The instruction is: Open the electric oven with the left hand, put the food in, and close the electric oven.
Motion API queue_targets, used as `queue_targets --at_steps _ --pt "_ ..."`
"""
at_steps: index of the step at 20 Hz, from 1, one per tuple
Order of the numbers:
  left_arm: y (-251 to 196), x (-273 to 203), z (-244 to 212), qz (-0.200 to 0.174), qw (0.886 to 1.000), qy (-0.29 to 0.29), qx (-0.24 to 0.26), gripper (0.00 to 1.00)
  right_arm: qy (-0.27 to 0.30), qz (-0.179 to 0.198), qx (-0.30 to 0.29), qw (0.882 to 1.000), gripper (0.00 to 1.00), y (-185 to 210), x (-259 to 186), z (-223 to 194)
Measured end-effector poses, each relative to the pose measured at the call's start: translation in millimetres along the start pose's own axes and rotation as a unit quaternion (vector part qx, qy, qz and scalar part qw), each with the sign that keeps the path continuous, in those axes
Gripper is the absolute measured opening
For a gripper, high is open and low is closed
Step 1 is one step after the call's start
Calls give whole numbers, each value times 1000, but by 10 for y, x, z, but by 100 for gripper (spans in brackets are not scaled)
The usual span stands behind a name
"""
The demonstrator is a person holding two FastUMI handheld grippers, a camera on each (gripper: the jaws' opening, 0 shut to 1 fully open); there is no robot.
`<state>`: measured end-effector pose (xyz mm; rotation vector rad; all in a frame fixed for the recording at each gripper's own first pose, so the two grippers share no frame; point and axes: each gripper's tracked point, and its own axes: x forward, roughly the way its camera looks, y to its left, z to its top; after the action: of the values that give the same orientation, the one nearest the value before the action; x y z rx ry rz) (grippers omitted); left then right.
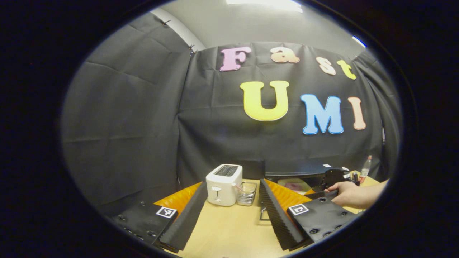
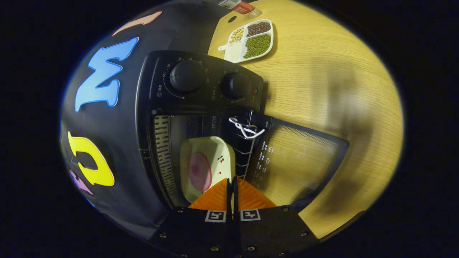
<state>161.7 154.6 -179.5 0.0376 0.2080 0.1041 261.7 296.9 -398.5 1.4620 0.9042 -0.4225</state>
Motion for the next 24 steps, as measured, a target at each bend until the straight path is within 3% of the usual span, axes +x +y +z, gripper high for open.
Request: queue_targets --at_steps 1,3,7,12,14,17,22,24 --pt "24 4 -5 4 1000 0 3 95 -6 0 4 1000 1 15 50 28" --pt "65 -12 -4 11 1000 2 6 100 -16 7 18 1000 2 67 163 104" --pt "81 11 -12 14 1000 3 6 92 -30 13 24 999 2 152 265 147" --pt "-58 -28 20 2 1000 0 5 94 -15 37 10 999 11 225 133 109" --pt "-116 -37 44 -3 1000 -4 9 96 -7 66 4 998 24 330 46 78" --pt "-210 -75 68 -11 1000 -7 3 98 5 81 -15 997 98 356 -108 46" --pt "-377 -183 113 -27 999 -17 0 100 36 96 -47 994 98 309 -473 -71" --pt "-474 -212 174 -34 999 -20 1 95 44 102 -67 992 98 290 -663 -88"
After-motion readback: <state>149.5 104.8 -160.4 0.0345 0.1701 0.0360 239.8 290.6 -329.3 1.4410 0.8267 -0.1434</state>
